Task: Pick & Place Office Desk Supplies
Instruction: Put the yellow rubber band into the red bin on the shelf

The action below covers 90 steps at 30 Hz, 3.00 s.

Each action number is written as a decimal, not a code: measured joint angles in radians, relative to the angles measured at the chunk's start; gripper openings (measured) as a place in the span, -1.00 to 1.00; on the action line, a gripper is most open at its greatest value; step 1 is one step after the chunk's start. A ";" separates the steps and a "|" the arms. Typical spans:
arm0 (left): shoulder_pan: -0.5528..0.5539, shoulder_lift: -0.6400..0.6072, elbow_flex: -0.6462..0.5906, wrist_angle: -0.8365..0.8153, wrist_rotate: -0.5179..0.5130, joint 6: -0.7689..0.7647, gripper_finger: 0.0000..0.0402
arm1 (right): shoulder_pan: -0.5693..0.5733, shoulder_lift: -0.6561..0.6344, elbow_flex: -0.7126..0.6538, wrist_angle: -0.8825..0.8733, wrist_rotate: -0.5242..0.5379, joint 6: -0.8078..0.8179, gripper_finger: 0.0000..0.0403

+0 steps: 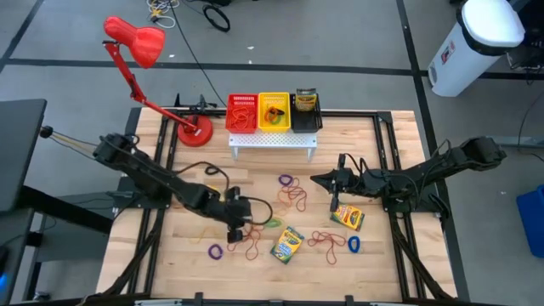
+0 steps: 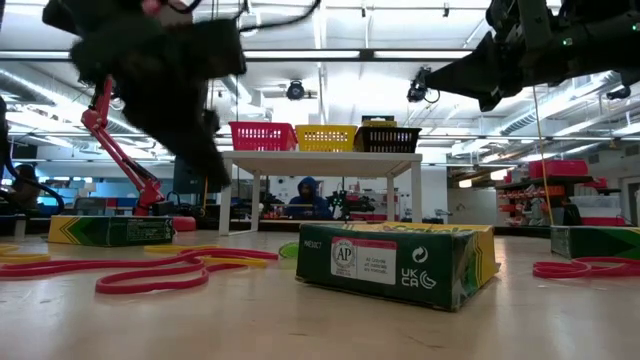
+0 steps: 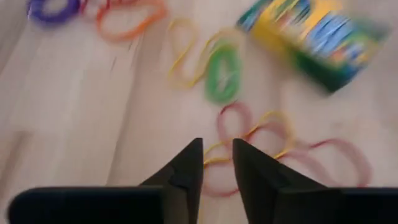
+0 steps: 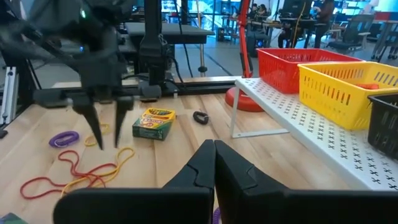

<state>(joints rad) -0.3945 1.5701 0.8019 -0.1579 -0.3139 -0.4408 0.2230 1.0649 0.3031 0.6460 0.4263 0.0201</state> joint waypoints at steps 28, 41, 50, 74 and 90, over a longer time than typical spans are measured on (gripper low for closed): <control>0.022 0.097 -0.001 -0.027 0.129 0.116 -0.96 | 0.000 0.000 0.000 -0.013 0.000 0.002 -0.97; 0.023 -0.028 0.000 -0.053 0.099 0.119 -0.92 | 0.000 0.000 0.000 -0.014 0.000 0.002 -0.97; 0.023 -0.062 0.001 -0.068 0.055 0.106 -0.81 | 0.000 0.000 0.000 -0.017 0.000 0.002 -0.97; 0.105 0.061 0.001 -0.076 0.088 0.006 -0.23 | 0.000 0.000 0.000 -0.013 0.000 0.025 -0.97; 0.119 0.107 0.001 -0.069 0.157 0.045 -0.58 | 0.000 0.000 0.000 -0.013 -0.001 0.025 -0.97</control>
<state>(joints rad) -0.2752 1.6775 0.8032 -0.2265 -0.1566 -0.3962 0.2229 1.0645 0.3027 0.6332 0.4255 0.0452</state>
